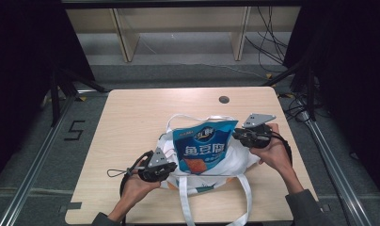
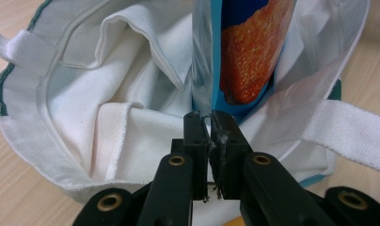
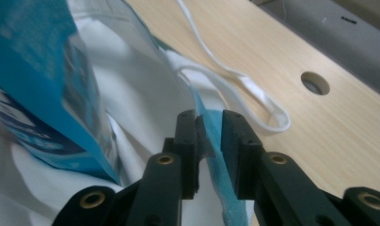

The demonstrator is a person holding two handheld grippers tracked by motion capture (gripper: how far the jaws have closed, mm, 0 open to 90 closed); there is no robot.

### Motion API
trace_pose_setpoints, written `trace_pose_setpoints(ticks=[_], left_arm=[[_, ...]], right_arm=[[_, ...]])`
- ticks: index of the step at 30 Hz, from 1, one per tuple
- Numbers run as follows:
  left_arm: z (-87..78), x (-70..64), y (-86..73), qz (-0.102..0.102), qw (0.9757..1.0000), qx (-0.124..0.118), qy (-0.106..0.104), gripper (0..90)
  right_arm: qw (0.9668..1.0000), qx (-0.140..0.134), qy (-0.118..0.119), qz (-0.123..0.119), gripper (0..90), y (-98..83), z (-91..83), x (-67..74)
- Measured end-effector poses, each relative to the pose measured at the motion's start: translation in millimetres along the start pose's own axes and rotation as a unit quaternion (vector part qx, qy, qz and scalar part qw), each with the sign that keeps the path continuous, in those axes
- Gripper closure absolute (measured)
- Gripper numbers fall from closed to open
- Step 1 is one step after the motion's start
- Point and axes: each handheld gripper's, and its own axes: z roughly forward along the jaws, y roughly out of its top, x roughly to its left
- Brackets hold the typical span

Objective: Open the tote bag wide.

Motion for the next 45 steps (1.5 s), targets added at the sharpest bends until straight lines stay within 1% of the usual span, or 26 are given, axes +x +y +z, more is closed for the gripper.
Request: trace_pose_setpoints(ticks=[2, 4, 5, 8, 9, 10, 13, 16, 19, 21, 23, 24, 26, 28, 29, 31, 32, 33, 35, 36, 38, 40, 41, 42, 44, 45], left_arm=[[-0.5, -0.9, -1.5, 0.010, 0.9999, -0.001, -0.003, 85.0], [-0.4, -3.0, -4.1, 0.011, 0.9999, 0.001, -0.007, 85.5], [0.5, -5.4, -7.4, 0.010, 0.9999, 0.008, -0.006, 85.5], [5.3, -12.4, -17.6, 0.034, 0.9988, 0.036, -0.004, 85.9], [5.3, -12.4, -17.6, 0.034, 0.9988, 0.036, -0.004, 86.1], [8.2, -17.3, -23.8, 0.035, 0.9987, 0.037, 0.002, 86.6], [9.6, -21.6, -28.0, 0.048, 0.9977, 0.046, 0.007, 87.4], [12.8, -23.1, -28.8, 0.057, 0.9969, 0.052, 0.013, 88.0], [9.2, -22.6, -26.4, 0.058, 0.9969, 0.051, 0.018, 87.5], [4.6, -21.5, -22.9, 0.041, 0.9986, 0.027, 0.018, 83.7], [-6.3, -16.1, -14.1, 0.028, 0.9993, -0.009, 0.022, 82.5], [-11.3, -12.3, -9.8, 0.040, 0.9986, -0.013, 0.032, 82.2], [-18.8, -4.1, -1.9, 0.035, 0.9977, -0.030, 0.049, 81.5], [-21.0, 9.1, 2.6, 0.014, 0.9955, -0.054, 0.077, 81.0], [-20.5, 14.5, 3.1, 0.005, 0.9947, -0.059, 0.084, 81.5], [-17.6, 23.3, 2.7, 0.004, 0.9939, -0.058, 0.094, 81.7], [-16.6, 26.0, 1.4, 0.003, 0.9943, -0.049, 0.095, 82.0], [-12.8, 28.6, -1.2, -0.013, 0.9940, -0.058, 0.092, 82.2], [-11.2, 30.1, -3.8, -0.013, 0.9946, -0.055, 0.088, 82.6], [-12.0, 29.5, -3.7, -0.002, 0.9952, -0.048, 0.086, 82.5], [-12.5, 25.0, -2.4, -0.017, 0.9948, -0.058, 0.082, 82.4], [-16.6, 21.1, -0.5, -0.006, 0.9953, -0.055, 0.079, 82.2], [-18.0, 16.8, -0.5, -0.012, 0.9957, -0.061, 0.069, 82.2], [-20.7, 15.0, -0.9, 0.000, 0.9967, -0.051, 0.063, 82.0], [-20.4, 8.4, -4.5, -0.031, 0.9968, -0.059, 0.043, 81.7], [-20.8, 8.1, -8.1, -0.040, 0.9975, -0.051, 0.026, 81.7]], right_arm=[[0.9999, 0.010, -0.006, 0.004, 86.3, -1.8, 6.5, -1.9], [0.9994, 0.013, -0.030, -0.005, 89.0, -2.7, 11.9, -6.7], [0.9989, 0.022, -0.040, 0.002, 89.2, -3.6, 13.8, -8.9], [0.9969, 0.031, -0.067, 0.027, 89.4, -12.2, 28.2, -21.3], [0.9969, 0.031, -0.067, 0.027, 89.4, -12.2, 28.2, -21.3], [0.9951, 0.048, -0.078, 0.037, 89.3, -20.5, 45.5, -29.1], [0.9930, 0.073, -0.078, 0.050, 89.3, -32.6, 67.1, -36.0], [0.9927, 0.092, -0.070, 0.034, 89.3, -39.6, 80.6, -32.9], [0.9924, 0.094, -0.075, 0.026, 89.3, -44.6, 91.7, -29.8], [0.9918, 0.099, -0.078, 0.019, 88.5, -40.9, 87.6, -28.9], [0.9925, 0.085, -0.083, 0.028, 86.0, -37.4, 79.7, -30.0], [0.9933, 0.074, -0.084, 0.030, 84.6, -33.4, 71.0, -31.0], [0.9944, 0.051, -0.087, 0.033, 83.6, -26.8, 55.0, -30.0], [0.9958, 0.036, -0.080, 0.025, 83.4, -23.4, 43.0, -27.4], [0.9965, 0.031, -0.075, 0.020, 83.4, -22.9, 34.2, -22.0], [0.9974, 0.021, -0.068, 0.006, 83.6, -22.4, 23.8, -13.1], [0.9979, 0.015, -0.063, 0.002, 83.7, -21.8, 16.6, -7.2], [0.9982, 0.011, -0.058, -0.004, 83.7, -21.4, 12.8, -5.3], [0.9991, -0.005, -0.042, 0.004, 84.4, -21.2, 2.8, 1.3], [0.9994, -0.008, -0.035, 0.001, 84.4, -21.4, 0.0, 4.3], [0.9994, -0.007, -0.033, -0.012, 84.3, -21.6, -6.2, 13.8], [0.9997, -0.008, -0.012, -0.019, 85.0, -23.8, -9.9, 23.9], [0.9998, -0.003, -0.004, -0.021, 85.3, -25.7, -10.0, 27.6], [0.9995, 0.006, 0.008, -0.029, 85.9, -29.3, -8.8, 33.7], [0.9991, 0.026, 0.022, -0.027, 86.8, -37.0, -5.1, 43.1], [0.9987, 0.036, 0.026, -0.023, 86.9, -40.1, -3.1, 46.3]])
